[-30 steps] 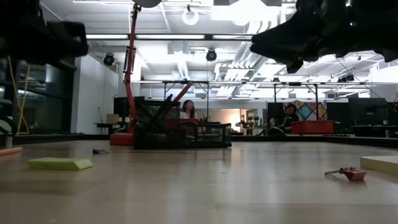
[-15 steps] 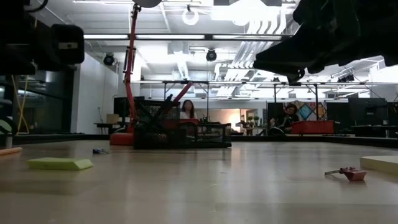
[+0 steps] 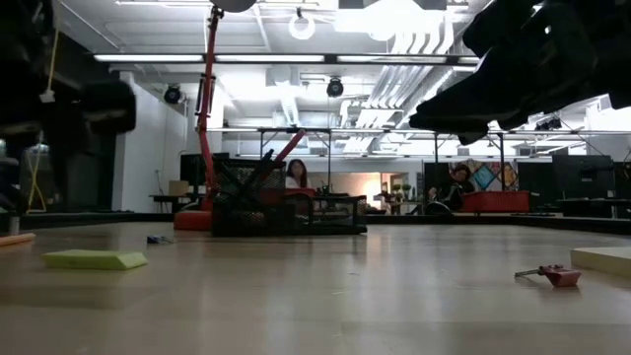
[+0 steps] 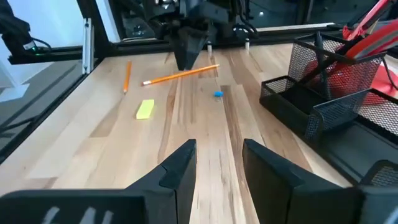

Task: Pick and place office supplies into organizer
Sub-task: Put the top orange pencil into the desk organizer

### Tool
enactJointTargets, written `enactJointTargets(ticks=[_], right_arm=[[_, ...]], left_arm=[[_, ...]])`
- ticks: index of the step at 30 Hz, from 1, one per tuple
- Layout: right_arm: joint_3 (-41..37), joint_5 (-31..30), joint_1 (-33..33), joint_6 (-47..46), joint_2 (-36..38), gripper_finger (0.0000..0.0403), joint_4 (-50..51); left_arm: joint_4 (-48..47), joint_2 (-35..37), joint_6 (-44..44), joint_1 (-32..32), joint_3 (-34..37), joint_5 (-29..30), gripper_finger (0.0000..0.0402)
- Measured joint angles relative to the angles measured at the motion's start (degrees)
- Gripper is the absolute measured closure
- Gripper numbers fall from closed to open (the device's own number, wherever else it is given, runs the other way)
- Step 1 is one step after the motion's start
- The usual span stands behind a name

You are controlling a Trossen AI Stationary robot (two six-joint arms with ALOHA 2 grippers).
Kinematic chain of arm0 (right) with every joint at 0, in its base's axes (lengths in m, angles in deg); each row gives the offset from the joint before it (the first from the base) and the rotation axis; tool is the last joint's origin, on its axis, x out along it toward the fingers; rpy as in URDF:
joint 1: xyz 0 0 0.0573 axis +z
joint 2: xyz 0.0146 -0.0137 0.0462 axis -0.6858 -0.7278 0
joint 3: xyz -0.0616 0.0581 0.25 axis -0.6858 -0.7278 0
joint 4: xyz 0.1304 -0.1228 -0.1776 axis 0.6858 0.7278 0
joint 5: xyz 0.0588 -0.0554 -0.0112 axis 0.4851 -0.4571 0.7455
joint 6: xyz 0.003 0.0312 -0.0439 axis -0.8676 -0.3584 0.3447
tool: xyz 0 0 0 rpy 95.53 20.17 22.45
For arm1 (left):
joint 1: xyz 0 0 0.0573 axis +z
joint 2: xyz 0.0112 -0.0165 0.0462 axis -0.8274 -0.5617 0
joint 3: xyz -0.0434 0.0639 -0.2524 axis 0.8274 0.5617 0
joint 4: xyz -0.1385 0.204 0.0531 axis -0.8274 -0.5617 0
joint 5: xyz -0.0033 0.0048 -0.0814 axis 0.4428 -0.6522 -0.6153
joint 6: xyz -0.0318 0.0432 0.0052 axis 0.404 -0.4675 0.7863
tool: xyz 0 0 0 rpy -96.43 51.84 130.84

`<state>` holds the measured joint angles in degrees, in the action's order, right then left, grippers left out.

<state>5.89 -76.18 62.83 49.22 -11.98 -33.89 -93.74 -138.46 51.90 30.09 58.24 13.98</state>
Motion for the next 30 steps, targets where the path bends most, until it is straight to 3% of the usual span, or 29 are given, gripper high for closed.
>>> enactJointTargets(ticks=[4,9,13,30], right_arm=[[0.0,-0.1,-0.2,0.4,0.0,0.0281,0.4],[0.0,-0.1,-0.4,-0.1,0.0,0.0281,2.5],[0.0,-0.1,-0.4,-1.5,0.0,0.0281,3.3],[0.0,-1.5,-0.4,-3.1,0.0,0.0281,3.2]], left_arm=[[-0.8,-1.2,0.3,-1.7,-1.1,-1.2,0.0286],[-17.6,-1.2,2.8,-3.7,-8.6,-0.7,0.0286],[-23.3,-1.2,3.8,-4.7,-11.5,2.1,0.0286],[-22.4,-15.9,3.7,-4.7,-11.3,0.0,0.0286]])
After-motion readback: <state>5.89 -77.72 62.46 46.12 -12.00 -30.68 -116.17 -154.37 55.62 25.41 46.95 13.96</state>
